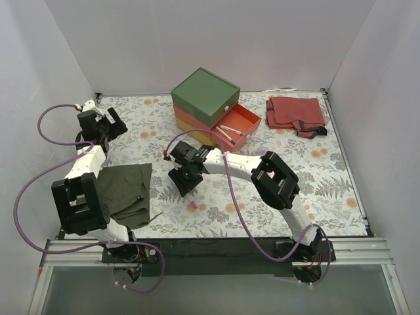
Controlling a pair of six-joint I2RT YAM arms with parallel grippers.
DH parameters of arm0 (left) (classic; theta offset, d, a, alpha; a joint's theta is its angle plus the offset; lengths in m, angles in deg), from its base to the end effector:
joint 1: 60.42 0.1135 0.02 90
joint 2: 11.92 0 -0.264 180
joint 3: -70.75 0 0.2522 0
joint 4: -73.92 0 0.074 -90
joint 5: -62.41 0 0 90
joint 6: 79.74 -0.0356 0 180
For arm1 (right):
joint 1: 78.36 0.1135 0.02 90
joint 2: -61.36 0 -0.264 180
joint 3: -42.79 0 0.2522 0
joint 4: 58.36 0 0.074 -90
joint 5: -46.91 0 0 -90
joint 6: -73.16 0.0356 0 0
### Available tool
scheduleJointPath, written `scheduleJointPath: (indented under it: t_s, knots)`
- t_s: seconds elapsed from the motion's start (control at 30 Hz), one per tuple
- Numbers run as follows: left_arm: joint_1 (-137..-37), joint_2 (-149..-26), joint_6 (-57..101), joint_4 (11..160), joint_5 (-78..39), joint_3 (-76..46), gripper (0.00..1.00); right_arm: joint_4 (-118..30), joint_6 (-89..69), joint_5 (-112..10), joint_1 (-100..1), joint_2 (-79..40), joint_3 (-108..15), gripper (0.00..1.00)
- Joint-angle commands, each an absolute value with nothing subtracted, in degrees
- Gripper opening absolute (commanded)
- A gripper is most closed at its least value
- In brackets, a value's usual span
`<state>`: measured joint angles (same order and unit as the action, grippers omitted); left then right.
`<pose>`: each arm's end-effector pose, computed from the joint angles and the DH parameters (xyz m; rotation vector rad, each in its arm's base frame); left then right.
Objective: Sort the stationery into containers
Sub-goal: Pick up the pen from the center of the board.
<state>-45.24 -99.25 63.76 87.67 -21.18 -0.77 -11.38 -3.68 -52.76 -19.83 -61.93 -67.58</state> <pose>0.3345 0.0866 0.2545 -1.1414 1.7935 -0.5186 0.2379 0.4001 0.1834 -1.1167 2.5095 0.6207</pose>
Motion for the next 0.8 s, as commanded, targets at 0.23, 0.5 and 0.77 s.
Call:
scheduleJointPath:
  t_s: [0.23, 0.5, 0.77]
  knots:
    - [-44.5, -94.1, 62.5, 86.4, -23.0, 2.7, 0.87, -9.6, -3.4, -36.4, -13.1, -67.5, -66.4, 0.23]
    - [-44.5, -93.1, 62.7, 89.2, -23.2, -0.3, 0.87, -13.0, -11.0, -30.2, -11.9, -68.8, -64.1, 0.01]
    - [-44.5, -93.7, 62.0, 93.4, -13.4, -6.2, 0.83, -13.3, -33.0, -40.4, -22.8, -46.5, -70.9, 0.01]
